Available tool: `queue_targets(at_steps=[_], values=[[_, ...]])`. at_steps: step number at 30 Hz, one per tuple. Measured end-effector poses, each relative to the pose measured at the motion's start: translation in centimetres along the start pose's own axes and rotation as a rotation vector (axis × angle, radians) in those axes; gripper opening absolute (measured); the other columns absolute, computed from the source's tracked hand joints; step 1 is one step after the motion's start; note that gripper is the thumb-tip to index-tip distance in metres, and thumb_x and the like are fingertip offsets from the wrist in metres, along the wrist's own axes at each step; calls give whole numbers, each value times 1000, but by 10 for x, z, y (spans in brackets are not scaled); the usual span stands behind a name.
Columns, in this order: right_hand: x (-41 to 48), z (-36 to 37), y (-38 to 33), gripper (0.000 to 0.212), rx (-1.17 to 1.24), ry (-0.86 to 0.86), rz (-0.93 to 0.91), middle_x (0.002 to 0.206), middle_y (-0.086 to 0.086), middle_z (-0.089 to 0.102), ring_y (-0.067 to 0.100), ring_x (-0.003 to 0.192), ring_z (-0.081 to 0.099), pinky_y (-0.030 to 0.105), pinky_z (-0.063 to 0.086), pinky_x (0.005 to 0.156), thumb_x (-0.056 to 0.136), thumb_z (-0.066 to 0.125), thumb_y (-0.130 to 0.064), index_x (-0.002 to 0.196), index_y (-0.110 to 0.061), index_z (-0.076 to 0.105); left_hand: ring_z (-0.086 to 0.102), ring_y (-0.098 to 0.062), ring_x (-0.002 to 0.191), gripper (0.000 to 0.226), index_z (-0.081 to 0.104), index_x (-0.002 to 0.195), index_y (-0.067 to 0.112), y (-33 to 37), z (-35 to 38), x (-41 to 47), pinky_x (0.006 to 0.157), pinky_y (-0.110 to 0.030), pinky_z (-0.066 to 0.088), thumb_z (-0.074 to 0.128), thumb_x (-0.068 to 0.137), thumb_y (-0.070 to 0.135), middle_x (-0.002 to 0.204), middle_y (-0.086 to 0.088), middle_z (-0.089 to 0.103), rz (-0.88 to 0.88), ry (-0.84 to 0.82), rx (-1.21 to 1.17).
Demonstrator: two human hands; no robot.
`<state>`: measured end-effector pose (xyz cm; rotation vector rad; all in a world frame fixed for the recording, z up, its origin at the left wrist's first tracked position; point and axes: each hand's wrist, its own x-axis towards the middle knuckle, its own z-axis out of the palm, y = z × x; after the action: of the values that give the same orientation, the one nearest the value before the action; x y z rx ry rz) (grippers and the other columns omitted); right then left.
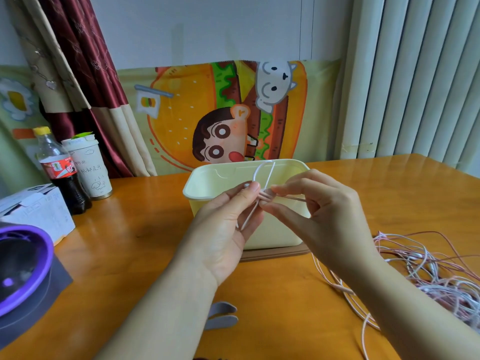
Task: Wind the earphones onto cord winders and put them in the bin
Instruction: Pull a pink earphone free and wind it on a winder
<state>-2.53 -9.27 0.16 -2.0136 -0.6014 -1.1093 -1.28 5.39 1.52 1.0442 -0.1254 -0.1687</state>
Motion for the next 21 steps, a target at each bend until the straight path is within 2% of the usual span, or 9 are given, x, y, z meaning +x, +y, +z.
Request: queue_targets(at_steps=[3,5,7,10,17,21], values=[[1,-2,5,24,15,-20,2,84,-4,66,-11,71,55,-1,36,62,74,76,-30,89,-12,74,70,-11,86,36,69,106,14,5,-6,4,90,-29,52,66,71,18,95,-4,74,-33,-68,49],[0,-2,8,27,17,-30,-7,87,-6,67,-5,77,60,5,44,65,75,73,-38,90,-15,74,71,-10,79,41,68,111,11,9,-11,7,84,-26,54,66,71,17,92,-5,74,-52,-95,68],[-1,0,10,30,-12,-29,-36,88,-5,67,3,80,63,15,52,69,78,69,-43,90,-16,74,71,-10,80,44,67,114,9,10,-15,9,82,-24,55,66,71,17,95,-7,75,-54,-124,97],[-3,2,13,32,-52,-14,-64,88,-5,67,7,79,64,25,54,64,80,66,-45,89,-16,74,70,-11,85,43,68,114,10,11,-16,8,83,-23,55,64,72,19,99,-7,75,-35,-177,177],[-8,8,17,31,-55,15,-74,88,-3,67,8,80,66,27,56,66,81,67,-43,89,-14,74,70,-14,93,44,69,108,16,8,-16,8,82,-27,58,69,66,28,101,-8,75,106,-129,419],[-12,12,17,27,-41,46,-70,90,-2,67,9,84,65,27,56,67,81,69,-37,93,-13,73,70,-9,98,36,70,103,26,4,-12,7,85,-31,57,66,68,34,97,4,76,126,-61,449]])
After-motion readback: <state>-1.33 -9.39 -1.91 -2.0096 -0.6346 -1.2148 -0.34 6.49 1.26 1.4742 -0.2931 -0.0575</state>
